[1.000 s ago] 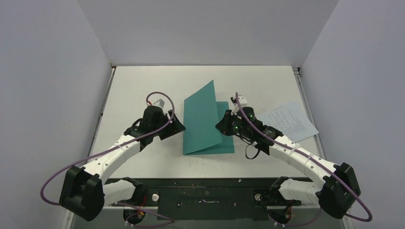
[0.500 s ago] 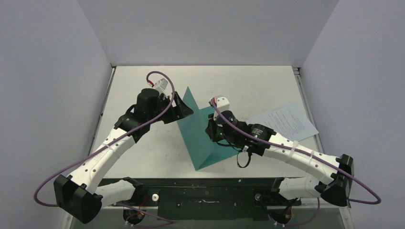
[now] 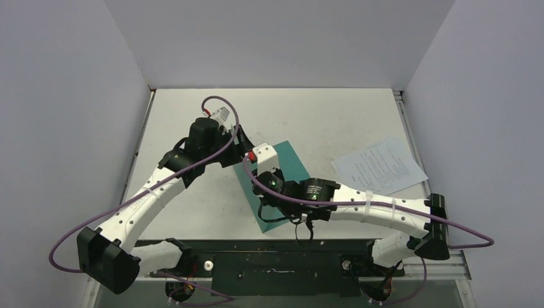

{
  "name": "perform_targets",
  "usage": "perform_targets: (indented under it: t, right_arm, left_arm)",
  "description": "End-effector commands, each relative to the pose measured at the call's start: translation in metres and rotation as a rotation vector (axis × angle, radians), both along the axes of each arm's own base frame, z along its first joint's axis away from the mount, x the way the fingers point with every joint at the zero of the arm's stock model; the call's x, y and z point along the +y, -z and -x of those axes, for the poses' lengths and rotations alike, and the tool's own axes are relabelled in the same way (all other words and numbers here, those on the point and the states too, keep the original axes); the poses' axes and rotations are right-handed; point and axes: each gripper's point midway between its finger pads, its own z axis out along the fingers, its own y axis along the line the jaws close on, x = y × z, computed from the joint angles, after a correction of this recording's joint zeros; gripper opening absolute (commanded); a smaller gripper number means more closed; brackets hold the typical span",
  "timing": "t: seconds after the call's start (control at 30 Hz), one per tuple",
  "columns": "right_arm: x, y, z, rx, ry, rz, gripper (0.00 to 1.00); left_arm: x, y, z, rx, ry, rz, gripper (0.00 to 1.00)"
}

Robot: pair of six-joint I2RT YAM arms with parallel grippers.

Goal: Put the files into the folder

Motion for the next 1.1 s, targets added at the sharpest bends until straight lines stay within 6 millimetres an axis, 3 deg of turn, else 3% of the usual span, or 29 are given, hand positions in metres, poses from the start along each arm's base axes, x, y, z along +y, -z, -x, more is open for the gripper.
perform_targets:
  t: [0.0, 0.17, 0.4, 0.43, 0.53, 0.57, 0.63, 0.9, 1.07]
  right_arm:
    - [0.006, -0.017, -0.001, -0.098, 0.035, 0.04, 0.05]
    - [0.018, -0.016, 0.006, -0.139, 0.028, 0.078, 0.05]
    - [0.025, -0.02, 0.007, -0.182, 0.036, 0.082, 0.05]
    - [0.026, -0.023, 0.007, -0.183, 0.035, 0.074, 0.09]
    - [0.024, -0.028, 0.011, -0.188, 0.03, 0.055, 0.34]
    - [0.023, -0.03, 0.012, -0.19, 0.028, 0.045, 0.5]
    - [0.018, -0.035, 0.014, -0.19, 0.025, 0.022, 0.63]
    - [-0.016, -0.068, 0.024, -0.179, 0.029, -0.178, 0.9]
    - [-0.047, -0.062, 0.02, -0.178, 0.098, -0.199, 0.98]
  left_arm:
    - [0.004, 0.004, 0.009, -0.004, 0.025, -0.031, 0.65]
    - [0.014, 0.014, 0.018, 0.012, 0.03, -0.083, 0.5]
    - [0.027, 0.022, 0.026, 0.015, 0.011, -0.12, 0.2]
    - [0.027, 0.024, 0.026, 0.018, 0.008, -0.123, 0.15]
    - [0.027, 0.026, 0.024, 0.018, 0.0, -0.118, 0.01]
    - [0.027, 0.026, 0.023, 0.015, -0.003, -0.115, 0.0]
    - [0.025, 0.023, 0.018, -0.003, -0.006, -0.101, 0.0]
    - [0.015, 0.017, -0.009, -0.059, -0.037, -0.049, 0.0]
    - [0.013, 0.028, -0.025, -0.07, -0.069, -0.035, 0.0]
